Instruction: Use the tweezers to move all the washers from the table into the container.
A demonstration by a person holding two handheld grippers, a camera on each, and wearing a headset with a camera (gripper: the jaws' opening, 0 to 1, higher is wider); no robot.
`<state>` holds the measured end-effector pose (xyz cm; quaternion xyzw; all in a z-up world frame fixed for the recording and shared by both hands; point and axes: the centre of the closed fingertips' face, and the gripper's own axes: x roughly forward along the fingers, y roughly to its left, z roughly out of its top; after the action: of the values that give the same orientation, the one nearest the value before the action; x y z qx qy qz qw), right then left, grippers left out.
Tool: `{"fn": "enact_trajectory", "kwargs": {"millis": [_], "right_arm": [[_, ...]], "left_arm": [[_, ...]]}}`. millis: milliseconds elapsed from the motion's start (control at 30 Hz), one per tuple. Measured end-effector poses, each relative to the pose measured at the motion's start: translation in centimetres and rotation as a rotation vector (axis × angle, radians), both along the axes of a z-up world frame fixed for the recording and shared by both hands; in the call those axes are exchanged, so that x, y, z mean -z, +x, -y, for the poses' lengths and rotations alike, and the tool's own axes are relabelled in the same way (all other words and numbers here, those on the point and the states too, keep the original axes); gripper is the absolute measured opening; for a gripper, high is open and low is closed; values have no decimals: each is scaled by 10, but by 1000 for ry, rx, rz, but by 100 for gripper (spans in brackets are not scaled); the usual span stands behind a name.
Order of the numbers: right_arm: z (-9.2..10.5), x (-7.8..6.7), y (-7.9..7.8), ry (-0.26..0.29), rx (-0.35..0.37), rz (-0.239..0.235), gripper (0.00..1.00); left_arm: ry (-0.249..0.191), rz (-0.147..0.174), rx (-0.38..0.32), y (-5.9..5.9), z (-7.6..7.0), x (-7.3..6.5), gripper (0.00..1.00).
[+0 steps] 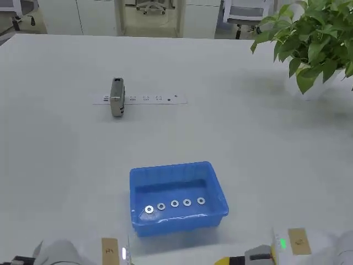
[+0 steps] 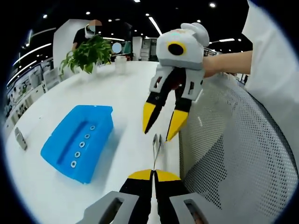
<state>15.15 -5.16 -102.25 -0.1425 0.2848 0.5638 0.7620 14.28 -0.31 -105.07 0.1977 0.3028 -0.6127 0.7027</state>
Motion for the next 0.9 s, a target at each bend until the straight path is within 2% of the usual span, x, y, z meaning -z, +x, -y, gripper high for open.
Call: {"fn": "enact_trajectory", "kwargs": {"millis": [67,233,300,367,433,633,767,900], "right_arm": [[11,-7,3,13,50,6,23],[50,-26,12,6,206,62,32],[60,-33,14,12,243,73,36],[72,-40,15,3,271,94,37],[81,-47,15,-2,295,113,36],[103,-62,15,18,372,156,37],[113,-70,14,69,436,170,40],[117,-77,15,115,459,173,42]], "left_arm": [[19,2,-1,0,-1,5,0],[57,-7,-10,-1,-3,14,0],[70,-8,-17,-1,-3,17,0],[86,-21,-19,-3,-3,21,0],[102,-17,-19,-4,-3,24,0],[143,-10,-32,-4,-4,27,0],[159,-17,-57,-5,-4,30,0],[157,-32,-105,-5,-4,30,0]]}}
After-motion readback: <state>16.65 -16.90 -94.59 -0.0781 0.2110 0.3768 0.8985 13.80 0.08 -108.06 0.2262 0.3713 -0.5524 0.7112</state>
